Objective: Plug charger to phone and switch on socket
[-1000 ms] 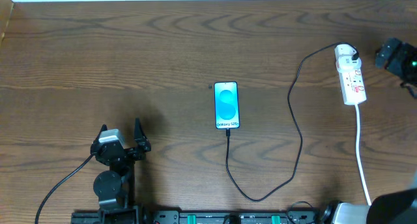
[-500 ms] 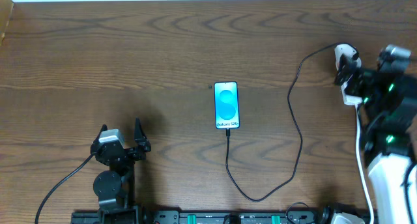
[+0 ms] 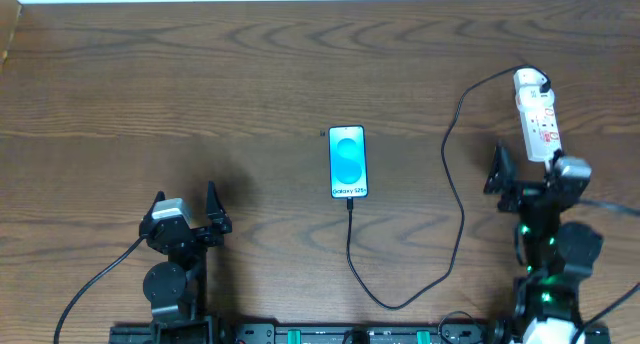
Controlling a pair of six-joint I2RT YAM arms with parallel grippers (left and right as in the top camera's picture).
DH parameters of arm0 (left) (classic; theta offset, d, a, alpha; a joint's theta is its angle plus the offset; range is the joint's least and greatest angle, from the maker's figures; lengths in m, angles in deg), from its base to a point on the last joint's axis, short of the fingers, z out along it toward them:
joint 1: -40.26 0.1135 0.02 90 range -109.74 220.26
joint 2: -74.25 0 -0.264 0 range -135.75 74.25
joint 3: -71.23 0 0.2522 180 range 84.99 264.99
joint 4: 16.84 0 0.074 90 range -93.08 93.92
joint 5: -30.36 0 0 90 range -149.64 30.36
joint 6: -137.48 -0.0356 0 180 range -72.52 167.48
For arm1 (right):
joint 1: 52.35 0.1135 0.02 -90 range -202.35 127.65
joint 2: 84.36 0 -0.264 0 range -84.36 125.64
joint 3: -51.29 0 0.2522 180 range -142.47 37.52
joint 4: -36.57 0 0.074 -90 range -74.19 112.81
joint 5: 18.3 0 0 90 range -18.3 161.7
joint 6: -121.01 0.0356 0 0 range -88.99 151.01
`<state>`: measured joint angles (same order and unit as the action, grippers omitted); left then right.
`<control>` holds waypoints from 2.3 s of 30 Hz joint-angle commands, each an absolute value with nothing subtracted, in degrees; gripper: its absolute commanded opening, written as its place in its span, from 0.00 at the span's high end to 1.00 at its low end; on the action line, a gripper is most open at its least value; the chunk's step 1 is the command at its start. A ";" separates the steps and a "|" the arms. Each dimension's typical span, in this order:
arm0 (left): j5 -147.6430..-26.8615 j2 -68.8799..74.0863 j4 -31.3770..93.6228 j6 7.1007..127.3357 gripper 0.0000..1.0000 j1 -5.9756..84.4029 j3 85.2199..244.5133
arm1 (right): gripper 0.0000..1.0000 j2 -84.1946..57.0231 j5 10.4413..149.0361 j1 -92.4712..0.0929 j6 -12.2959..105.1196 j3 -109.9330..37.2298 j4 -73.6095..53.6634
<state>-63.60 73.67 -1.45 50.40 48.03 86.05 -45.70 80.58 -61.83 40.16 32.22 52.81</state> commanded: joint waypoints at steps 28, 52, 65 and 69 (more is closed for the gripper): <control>-64.56 73.96 0.71 49.85 0.13 48.23 85.22 | 0.01 -84.09 71.16 -52.41 28.49 37.21 19.50; -64.56 73.96 0.71 49.85 0.13 48.23 85.22 | 0.01 -84.09 70.99 -51.60 31.37 37.21 18.54; -64.56 73.96 0.71 49.83 0.13 48.23 85.22 | 0.01 -84.09 70.99 -51.60 31.37 37.21 18.54; -64.56 73.96 0.71 49.83 0.13 48.23 85.22 | 0.01 -84.09 70.96 -51.60 31.37 37.21 18.54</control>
